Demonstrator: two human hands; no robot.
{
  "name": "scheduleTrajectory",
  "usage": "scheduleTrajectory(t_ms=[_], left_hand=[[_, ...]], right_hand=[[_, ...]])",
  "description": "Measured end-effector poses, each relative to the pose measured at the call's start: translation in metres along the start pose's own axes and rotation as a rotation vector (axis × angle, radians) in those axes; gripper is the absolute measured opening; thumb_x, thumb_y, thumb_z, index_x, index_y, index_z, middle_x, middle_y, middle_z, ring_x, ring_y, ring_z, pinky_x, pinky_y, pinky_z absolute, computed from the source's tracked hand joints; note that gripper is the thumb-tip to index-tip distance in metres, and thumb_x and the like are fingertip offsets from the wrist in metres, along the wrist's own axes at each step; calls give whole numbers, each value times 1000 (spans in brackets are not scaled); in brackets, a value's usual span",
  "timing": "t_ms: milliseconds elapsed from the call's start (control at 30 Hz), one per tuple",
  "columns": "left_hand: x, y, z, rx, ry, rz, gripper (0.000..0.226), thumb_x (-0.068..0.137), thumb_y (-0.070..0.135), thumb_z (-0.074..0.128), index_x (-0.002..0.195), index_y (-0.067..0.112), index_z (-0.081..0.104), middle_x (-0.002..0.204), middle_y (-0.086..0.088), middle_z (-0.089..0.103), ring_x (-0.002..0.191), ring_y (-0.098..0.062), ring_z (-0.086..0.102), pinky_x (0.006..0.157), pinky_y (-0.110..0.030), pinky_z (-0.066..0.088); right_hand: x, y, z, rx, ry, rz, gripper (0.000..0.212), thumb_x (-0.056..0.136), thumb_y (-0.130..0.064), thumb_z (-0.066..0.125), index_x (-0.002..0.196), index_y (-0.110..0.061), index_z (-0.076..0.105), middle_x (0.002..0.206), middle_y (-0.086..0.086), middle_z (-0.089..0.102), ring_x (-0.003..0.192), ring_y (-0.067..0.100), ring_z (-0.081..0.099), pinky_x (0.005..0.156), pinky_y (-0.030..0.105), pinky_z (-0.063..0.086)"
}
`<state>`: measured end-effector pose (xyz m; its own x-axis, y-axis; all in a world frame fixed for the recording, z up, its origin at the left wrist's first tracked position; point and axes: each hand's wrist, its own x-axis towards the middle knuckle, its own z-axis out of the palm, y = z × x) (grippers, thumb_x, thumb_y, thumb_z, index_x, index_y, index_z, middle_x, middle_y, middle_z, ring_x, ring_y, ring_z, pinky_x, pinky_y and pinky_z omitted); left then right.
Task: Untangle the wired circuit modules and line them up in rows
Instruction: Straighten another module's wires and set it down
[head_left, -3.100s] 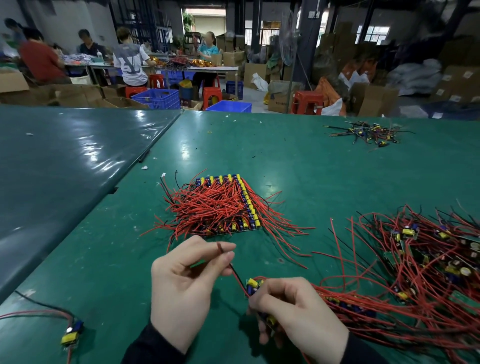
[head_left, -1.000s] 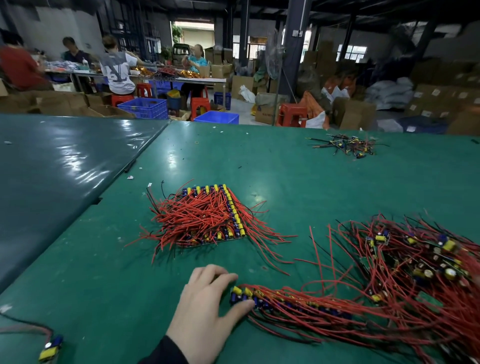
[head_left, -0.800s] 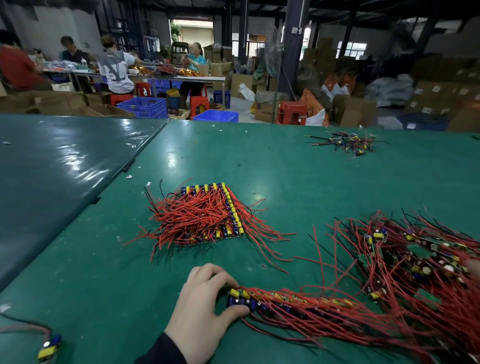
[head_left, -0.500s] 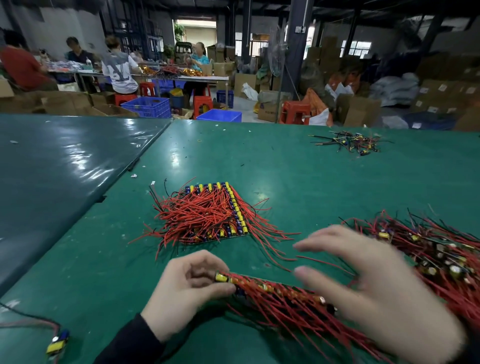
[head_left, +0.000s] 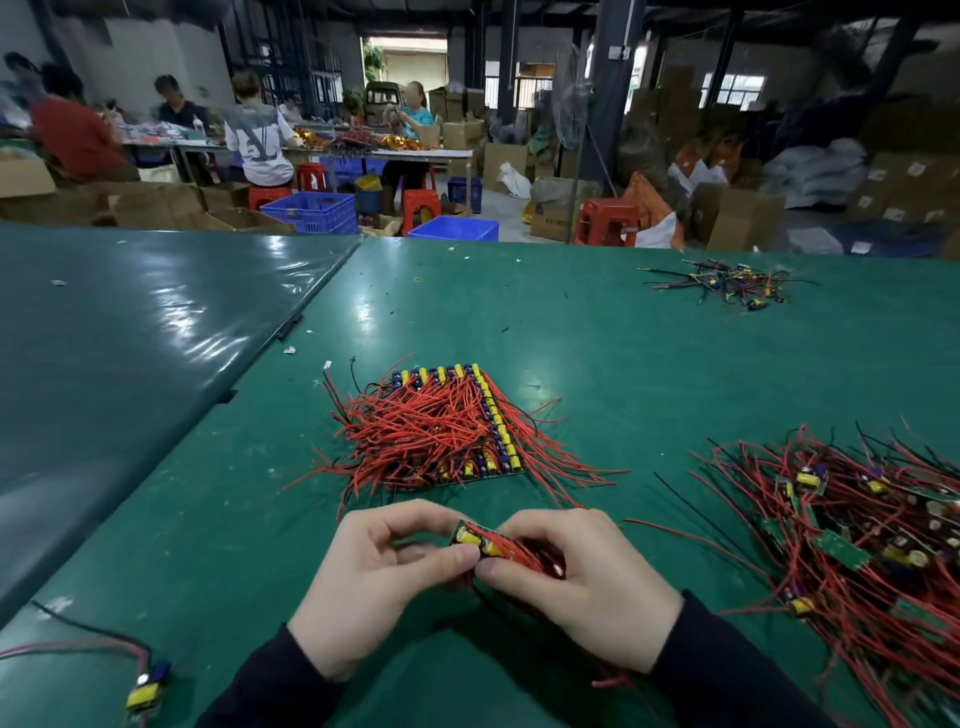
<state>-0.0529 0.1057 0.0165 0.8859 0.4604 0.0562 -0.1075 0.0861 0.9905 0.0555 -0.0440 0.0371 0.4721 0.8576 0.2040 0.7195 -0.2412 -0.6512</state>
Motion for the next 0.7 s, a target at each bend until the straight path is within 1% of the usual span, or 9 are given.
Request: scheduleTrajectory(t_ms=[33, 100, 267, 367, 433, 533, 633, 667, 700], left_hand=[[0, 0, 1, 10, -12, 8, 24, 60, 7, 79, 79, -5, 70, 80, -25, 69, 67, -26, 61, 62, -26, 54], [0, -1, 2, 4, -30, 17, 20, 65, 4, 81, 79, -5, 70, 78, -22, 69, 66, -24, 62, 61, -24, 54], [0, 0, -1, -57, -87, -44, 13, 66, 1, 79, 76, -2, 71, 75, -19, 67, 61, -22, 62, 59, -24, 55], [-2, 2, 0, -136, -115, -83, 15, 60, 4, 72, 74, 0, 71, 82, -12, 68, 59, -22, 63, 55, -25, 55], [-3, 4, 1, -168, -140, -102, 13, 59, 4, 71, 72, 1, 71, 82, -8, 68, 57, -21, 63, 52, -25, 53], [-4, 7, -1, -180, -176, -117, 11, 60, 3, 70, 72, 0, 71, 82, -6, 67, 58, -22, 64, 54, -25, 54], [-4, 6, -4, -188, -200, -127, 8, 65, -4, 73, 72, -1, 70, 83, -7, 65, 60, -22, 64, 54, -26, 54], [-3, 6, -5, -200, -214, -133, 9, 66, -4, 75, 73, -1, 71, 83, -8, 65, 60, -22, 64, 54, -26, 54], [-3, 5, -5, -219, -232, -147, 12, 66, 1, 78, 76, -2, 71, 83, -10, 65, 60, -21, 64, 54, -26, 54]], right_hand=[[-1, 1, 0, 73, 23, 15, 22, 81, -43, 66, 82, -21, 67, 69, -8, 66, 64, 4, 57, 66, 34, 48], [-2, 2, 0, 159, 28, 33, 18, 81, -38, 69, 83, -20, 69, 73, -6, 69, 67, 6, 61, 69, 38, 50], [-5, 0, -3, 147, 12, -30, 25, 82, -44, 62, 84, -20, 70, 70, -5, 66, 64, 13, 58, 67, 41, 49], [-6, 1, -4, 148, 19, -47, 25, 82, -42, 63, 85, -19, 71, 71, -2, 68, 66, 16, 59, 68, 41, 49], [-7, 1, -5, 156, 13, -61, 22, 82, -39, 64, 83, -18, 71, 70, -2, 67, 64, 15, 58, 67, 40, 49], [-8, 0, -6, 162, -5, -86, 20, 82, -36, 65, 81, -18, 70, 69, -2, 66, 62, 12, 55, 66, 38, 48], [-8, 0, -7, 180, -26, -96, 15, 84, -30, 68, 81, -15, 71, 69, 0, 67, 63, 7, 54, 66, 37, 48], [-8, 0, -8, 198, -40, -97, 13, 84, -27, 68, 81, -15, 71, 70, 0, 67, 64, 6, 54, 67, 37, 49], [-8, -1, -10, 236, -65, -97, 10, 85, -25, 68, 81, -16, 71, 71, -1, 68, 65, 5, 54, 68, 34, 49]])
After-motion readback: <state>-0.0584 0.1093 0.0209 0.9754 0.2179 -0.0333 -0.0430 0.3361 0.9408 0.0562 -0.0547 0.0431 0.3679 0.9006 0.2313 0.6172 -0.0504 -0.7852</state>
